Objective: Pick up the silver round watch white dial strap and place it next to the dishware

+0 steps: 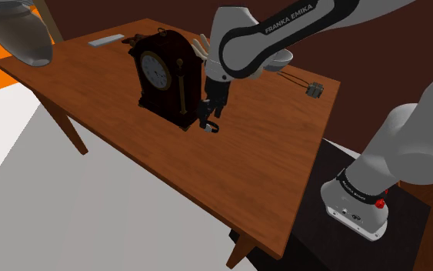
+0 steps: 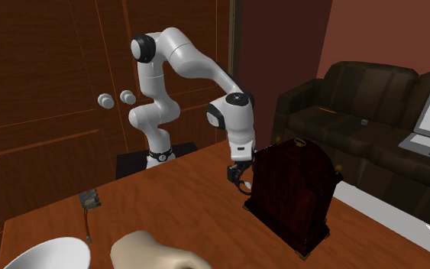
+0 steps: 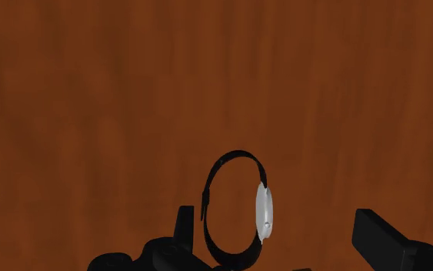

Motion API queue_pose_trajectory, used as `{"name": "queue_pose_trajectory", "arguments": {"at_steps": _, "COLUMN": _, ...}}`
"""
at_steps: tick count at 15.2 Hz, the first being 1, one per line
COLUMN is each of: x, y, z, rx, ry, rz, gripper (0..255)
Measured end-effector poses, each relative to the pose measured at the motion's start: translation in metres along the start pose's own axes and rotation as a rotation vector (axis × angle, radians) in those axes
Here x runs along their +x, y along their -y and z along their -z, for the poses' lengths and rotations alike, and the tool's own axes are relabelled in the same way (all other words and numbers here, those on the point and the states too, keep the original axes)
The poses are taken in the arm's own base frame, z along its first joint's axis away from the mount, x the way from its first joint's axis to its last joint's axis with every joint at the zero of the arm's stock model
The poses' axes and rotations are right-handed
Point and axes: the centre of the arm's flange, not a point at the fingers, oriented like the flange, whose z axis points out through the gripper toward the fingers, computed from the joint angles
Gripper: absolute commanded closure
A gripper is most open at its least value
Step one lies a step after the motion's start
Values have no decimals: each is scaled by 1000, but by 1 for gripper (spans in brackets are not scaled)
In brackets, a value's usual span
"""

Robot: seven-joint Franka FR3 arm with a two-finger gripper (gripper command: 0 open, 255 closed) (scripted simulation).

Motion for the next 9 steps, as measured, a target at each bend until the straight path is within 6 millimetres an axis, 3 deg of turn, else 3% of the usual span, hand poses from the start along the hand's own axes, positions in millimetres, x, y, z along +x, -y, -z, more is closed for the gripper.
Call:
{"name": "queue_pose_trajectory", "arguments": {"at_steps": 7, "x": 1, "y": 0, "z": -9, "rx": 0, "ry": 0, "rz": 0, "gripper": 0}}
{"name": "queue_pose_trajectory", "arguments": {"at_steps": 8, "x": 1, "y": 0, "z": -9, "rx": 0, "ry": 0, "rz": 0, "gripper": 255}}
{"name": "queue_pose_trajectory", "arguments": {"at_steps": 9, "x": 1, "y": 0, "z": -9, "rx": 0, "ry": 0, "rz": 0, "gripper": 255}}
